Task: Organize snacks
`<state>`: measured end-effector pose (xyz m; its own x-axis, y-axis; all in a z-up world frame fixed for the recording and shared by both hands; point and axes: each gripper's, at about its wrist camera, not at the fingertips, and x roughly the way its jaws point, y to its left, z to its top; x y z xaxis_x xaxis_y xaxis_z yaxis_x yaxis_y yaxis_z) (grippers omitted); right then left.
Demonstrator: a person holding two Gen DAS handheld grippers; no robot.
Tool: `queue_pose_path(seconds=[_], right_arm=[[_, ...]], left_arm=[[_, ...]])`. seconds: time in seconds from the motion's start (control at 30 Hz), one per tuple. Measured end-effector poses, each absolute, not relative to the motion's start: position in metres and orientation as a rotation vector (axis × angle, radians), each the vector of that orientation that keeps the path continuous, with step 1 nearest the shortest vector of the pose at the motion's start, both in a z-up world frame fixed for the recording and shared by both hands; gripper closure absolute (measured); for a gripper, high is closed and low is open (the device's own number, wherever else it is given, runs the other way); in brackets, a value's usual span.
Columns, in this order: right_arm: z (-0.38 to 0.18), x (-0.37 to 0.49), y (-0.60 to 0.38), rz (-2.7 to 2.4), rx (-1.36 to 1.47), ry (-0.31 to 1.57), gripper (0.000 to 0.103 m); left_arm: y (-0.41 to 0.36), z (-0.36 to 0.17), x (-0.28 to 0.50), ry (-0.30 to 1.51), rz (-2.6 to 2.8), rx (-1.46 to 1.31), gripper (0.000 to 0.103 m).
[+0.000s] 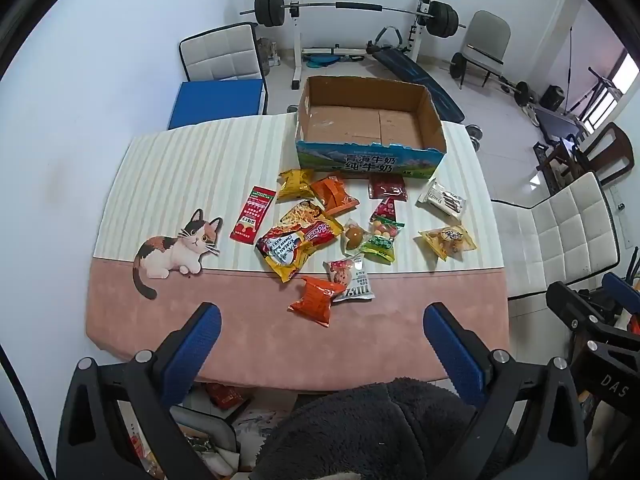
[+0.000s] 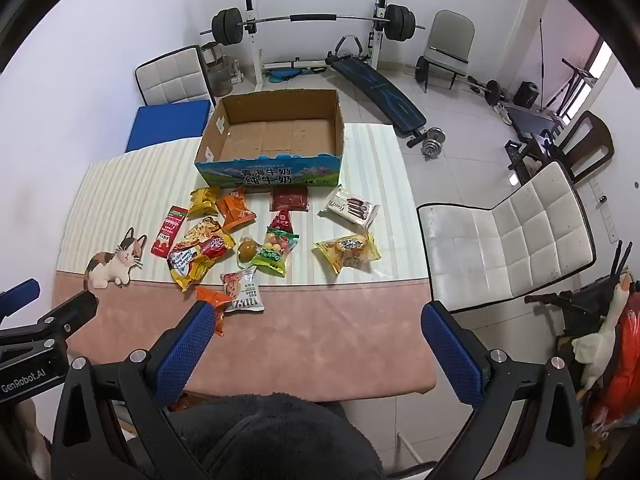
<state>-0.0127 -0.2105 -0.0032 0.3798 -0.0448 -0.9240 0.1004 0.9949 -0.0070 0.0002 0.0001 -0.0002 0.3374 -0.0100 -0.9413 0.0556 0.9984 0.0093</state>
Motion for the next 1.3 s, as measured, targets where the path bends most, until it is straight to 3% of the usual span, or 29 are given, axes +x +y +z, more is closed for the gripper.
queue_pose_path(seconds=[1.3], right_arm=[[0.018, -0.023, -0.213, -0.105, 0.029, 1.118, 0.0]], left_arm=[[-0.004, 0.016, -0.008, 1.178, -0.068, 0.024, 0.0]])
